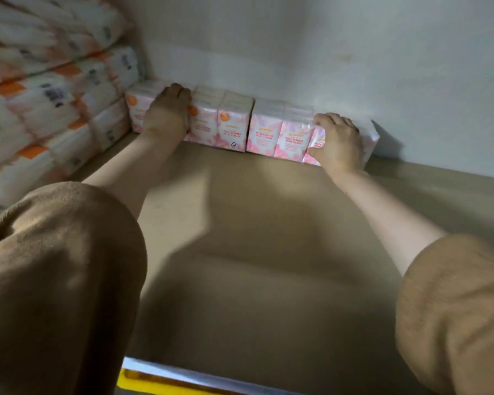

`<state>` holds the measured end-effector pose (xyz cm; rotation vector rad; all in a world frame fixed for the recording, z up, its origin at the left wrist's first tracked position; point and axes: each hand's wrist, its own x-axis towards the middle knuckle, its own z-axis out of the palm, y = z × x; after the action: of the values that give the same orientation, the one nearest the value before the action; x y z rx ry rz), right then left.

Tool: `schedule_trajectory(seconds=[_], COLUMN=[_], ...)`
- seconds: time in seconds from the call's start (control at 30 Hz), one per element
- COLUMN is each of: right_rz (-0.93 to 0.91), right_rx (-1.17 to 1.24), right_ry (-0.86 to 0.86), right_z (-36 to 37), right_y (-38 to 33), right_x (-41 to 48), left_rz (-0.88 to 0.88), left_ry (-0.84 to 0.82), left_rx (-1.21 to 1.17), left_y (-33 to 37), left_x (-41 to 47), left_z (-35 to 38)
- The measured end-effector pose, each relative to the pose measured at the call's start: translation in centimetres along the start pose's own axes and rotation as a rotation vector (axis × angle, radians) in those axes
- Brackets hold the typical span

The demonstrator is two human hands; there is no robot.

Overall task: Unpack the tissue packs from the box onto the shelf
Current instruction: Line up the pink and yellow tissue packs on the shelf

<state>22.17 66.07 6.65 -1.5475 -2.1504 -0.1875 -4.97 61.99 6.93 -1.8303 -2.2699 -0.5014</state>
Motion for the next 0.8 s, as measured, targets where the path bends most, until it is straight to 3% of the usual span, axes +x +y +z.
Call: schedule_trajectory(seconds=[0.23, 0.37, 0.53, 0.8], right_rz=[0.021, -0.004, -0.199, -0.545], right_rx=[-0.128, 0.014, 0.215, 0.413], right_ry=[-0.236, -0.243, -0.389, -0.587], right_z=[-3.8, -5.7, -7.1, -8.9], right_y=[-1.7, -4.5, -10.4, -20.7], right_x=[1.2, -1.1, -7.3, -18.1], left_rz=[0.002, 0.002, -0.058, -0.231], left_ry=[-0.093, -0.149, -0.274, -0.325], left_rx=[-0.011, -0.027, 0.030, 0.059], left_y=[0.4, 1.5, 2.0, -1.7], left_x=[-2.7, -6.5, -14.0, -28.9], left_z=[-4.1, -7.0, -10.2, -14.2])
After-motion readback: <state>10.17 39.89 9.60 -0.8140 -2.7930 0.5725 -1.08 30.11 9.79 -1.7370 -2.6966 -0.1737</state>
